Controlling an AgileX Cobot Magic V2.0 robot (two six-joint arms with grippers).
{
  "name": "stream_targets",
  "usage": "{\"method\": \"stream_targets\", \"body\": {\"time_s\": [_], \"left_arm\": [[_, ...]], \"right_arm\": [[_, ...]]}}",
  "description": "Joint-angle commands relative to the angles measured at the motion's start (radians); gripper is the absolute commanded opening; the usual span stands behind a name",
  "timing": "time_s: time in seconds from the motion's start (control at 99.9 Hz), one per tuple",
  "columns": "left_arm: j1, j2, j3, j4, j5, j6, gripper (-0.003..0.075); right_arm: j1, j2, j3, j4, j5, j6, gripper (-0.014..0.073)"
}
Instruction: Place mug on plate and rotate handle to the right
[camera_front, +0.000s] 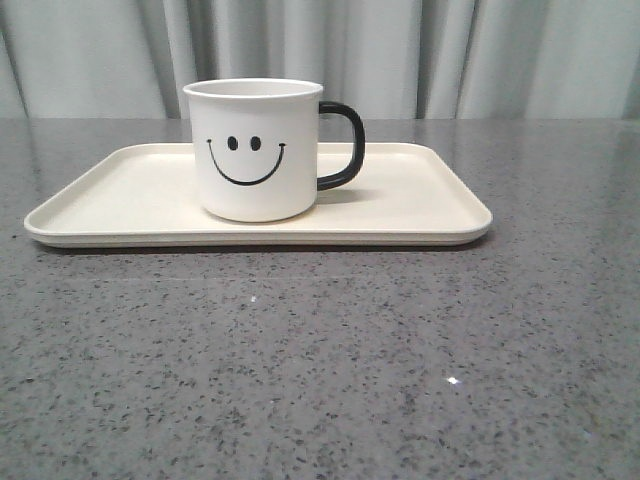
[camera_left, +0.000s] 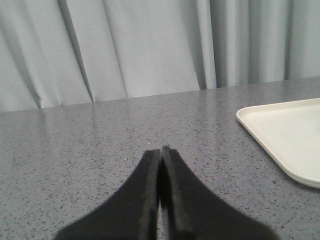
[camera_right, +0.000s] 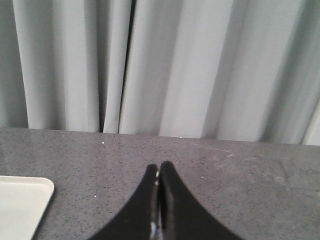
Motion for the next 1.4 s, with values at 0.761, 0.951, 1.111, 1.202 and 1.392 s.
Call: {"method": "stream_targets", "body": {"time_s": [0.761, 0.951, 1.111, 1.202, 1.392], "left_arm": [[0.003, -0.029, 0.008, -0.008, -0.075, -0.008, -0.0020], [0.003, -0.029, 0.008, -0.008, -0.075, -0.008, -0.0020], [0.003, -0.029, 0.008, -0.008, -0.075, -0.008, -0.0020], [0.003, -0.029, 0.008, -0.008, -0.075, -0.008, -0.0020], [0.003, -0.029, 0.008, -0.008, -0.075, -0.008, -0.0020]], "right_arm": [[0.240, -0.456, 0.761, 0.195, -0.658, -0.005, -0.0119], [0.238, -0.480, 0.809, 0.228, -0.637, -0.005, -0.0119], [0.237, -0.480, 0.809, 0.228, -0.623, -0.005, -0.0119], [0.237, -0.480, 0.809, 0.229, -0.623, -0.005, -0.0119], [0.237, -0.480, 0.809, 0.229, -0.623, -0.005, -0.0119]]}}
